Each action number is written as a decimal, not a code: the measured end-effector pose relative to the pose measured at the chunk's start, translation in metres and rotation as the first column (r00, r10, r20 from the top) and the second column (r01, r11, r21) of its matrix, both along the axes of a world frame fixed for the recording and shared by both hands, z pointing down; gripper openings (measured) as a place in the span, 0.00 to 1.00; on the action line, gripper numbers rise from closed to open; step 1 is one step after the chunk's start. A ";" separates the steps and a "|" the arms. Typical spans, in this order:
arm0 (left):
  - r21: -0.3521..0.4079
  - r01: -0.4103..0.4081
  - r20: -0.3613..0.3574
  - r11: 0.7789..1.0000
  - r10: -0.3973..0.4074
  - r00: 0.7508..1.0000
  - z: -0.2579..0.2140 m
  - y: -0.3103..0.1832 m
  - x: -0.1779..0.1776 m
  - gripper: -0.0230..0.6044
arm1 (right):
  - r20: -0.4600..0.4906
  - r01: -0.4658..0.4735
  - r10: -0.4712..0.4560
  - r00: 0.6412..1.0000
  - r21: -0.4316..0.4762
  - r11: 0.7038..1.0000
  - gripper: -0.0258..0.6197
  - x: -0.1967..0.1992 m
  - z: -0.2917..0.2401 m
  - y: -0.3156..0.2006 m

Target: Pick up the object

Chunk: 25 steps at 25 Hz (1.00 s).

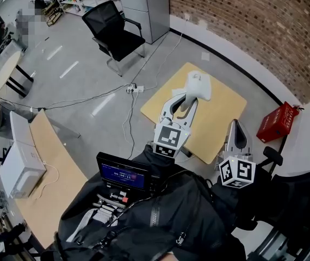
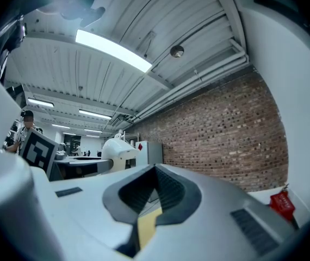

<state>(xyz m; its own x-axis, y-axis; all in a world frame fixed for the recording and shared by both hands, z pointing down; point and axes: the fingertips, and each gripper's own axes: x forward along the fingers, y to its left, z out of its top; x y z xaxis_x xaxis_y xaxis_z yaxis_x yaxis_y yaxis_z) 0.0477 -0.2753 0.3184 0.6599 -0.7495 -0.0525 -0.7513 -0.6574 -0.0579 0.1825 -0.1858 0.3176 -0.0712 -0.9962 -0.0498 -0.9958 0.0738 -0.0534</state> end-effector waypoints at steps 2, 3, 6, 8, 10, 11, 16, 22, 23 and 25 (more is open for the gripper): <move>-0.001 -0.001 0.001 1.000 0.001 1.000 0.001 0.000 0.000 0.22 | 0.000 0.001 -0.001 1.000 0.001 1.000 0.05 0.000 0.001 0.000; -0.001 -0.001 0.001 1.000 0.001 1.000 0.001 0.000 0.000 0.22 | -0.001 0.002 -0.002 1.000 0.001 1.000 0.05 0.000 0.001 0.000; -0.001 -0.004 0.001 1.000 0.004 1.000 0.002 0.000 0.001 0.22 | -0.003 0.004 -0.004 1.000 0.000 1.000 0.05 0.000 0.002 -0.001; -0.002 -0.004 0.002 1.000 0.004 1.000 0.003 0.000 0.001 0.22 | -0.001 0.008 -0.008 1.000 0.001 1.000 0.05 -0.001 0.003 -0.001; -0.003 -0.003 0.003 1.000 0.003 1.000 0.004 -0.001 0.001 0.22 | 0.004 0.011 -0.011 1.000 0.003 1.000 0.05 -0.001 0.003 -0.002; -0.003 -0.003 0.003 1.000 0.003 1.000 0.004 -0.001 0.001 0.22 | 0.007 0.011 -0.011 1.000 0.003 1.000 0.05 -0.001 0.003 -0.002; -0.003 -0.003 0.004 1.000 0.003 1.000 0.003 -0.002 0.001 0.22 | 0.004 0.016 -0.016 1.000 0.002 1.000 0.04 -0.001 0.003 -0.003; -0.006 -0.009 0.004 1.000 0.009 1.000 0.004 0.000 0.002 0.22 | -0.011 0.034 -0.034 0.999 -0.001 0.999 0.05 -0.006 0.003 -0.002; -0.006 -0.010 0.004 1.000 0.010 1.000 0.004 0.000 0.003 0.22 | -0.015 0.036 -0.036 0.999 0.001 0.999 0.04 -0.006 0.003 -0.002; -0.007 -0.011 0.006 1.000 0.011 1.000 0.004 0.000 0.003 0.22 | -0.018 0.038 -0.038 0.999 0.004 0.999 0.04 -0.007 0.002 -0.002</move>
